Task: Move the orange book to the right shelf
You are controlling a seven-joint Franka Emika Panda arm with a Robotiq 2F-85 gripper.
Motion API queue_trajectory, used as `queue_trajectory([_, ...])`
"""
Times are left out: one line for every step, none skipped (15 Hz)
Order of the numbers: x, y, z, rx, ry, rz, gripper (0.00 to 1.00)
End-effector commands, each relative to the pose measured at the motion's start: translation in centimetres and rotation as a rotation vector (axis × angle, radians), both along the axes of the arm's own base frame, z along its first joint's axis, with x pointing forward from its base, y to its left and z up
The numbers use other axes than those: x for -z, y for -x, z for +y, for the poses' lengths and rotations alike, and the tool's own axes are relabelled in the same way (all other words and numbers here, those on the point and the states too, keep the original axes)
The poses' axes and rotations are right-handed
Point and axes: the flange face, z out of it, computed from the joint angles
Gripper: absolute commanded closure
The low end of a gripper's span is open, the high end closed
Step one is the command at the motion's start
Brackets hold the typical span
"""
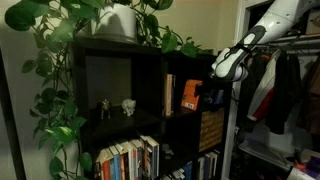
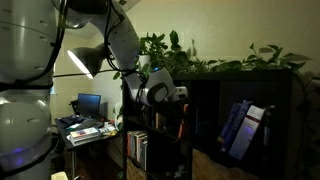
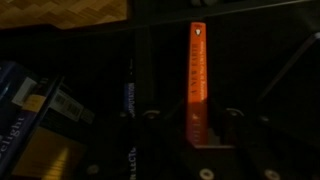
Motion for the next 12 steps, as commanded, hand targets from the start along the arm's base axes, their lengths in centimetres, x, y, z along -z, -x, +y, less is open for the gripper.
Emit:
queue_trajectory([-0.3,0.6,-0.2,0.007,0.001,-0.034,0.93])
queue_trajectory([-0.3,0.6,-0.2,0.008,0.0,-0.035,0.92])
queue_trajectory([-0.3,0.6,-0.2,0.008,0.001,-0.034,0.9])
queue_trajectory([-0.3,0.6,-0.3,0.009,0.001,-0.034,0.9])
queue_trajectory([-0.3,0.7,-0.3,0.008,0.002,-0.033,0.9])
queue_trajectory([-0.3,0.8,-0.3,0.008,0.002,-0.033,0.9])
queue_trajectory([-0.3,0.9,-0.3,0.007,0.002,-0.033,0.9])
queue_trajectory([-0.3,1.0,-0.2,0.006,0.003,-0.031,0.9])
queue_trajectory([-0.2,1.2,-0.3,0.006,0.003,-0.028,0.9])
queue_trajectory([-0.2,1.4,-0.3,0.005,0.004,-0.026,0.9])
queue_trajectory([-0.2,1.6,-0.3,0.005,0.005,-0.024,0.9])
queue_trajectory([-0.1,1.7,-0.3,0.006,0.005,-0.025,0.9])
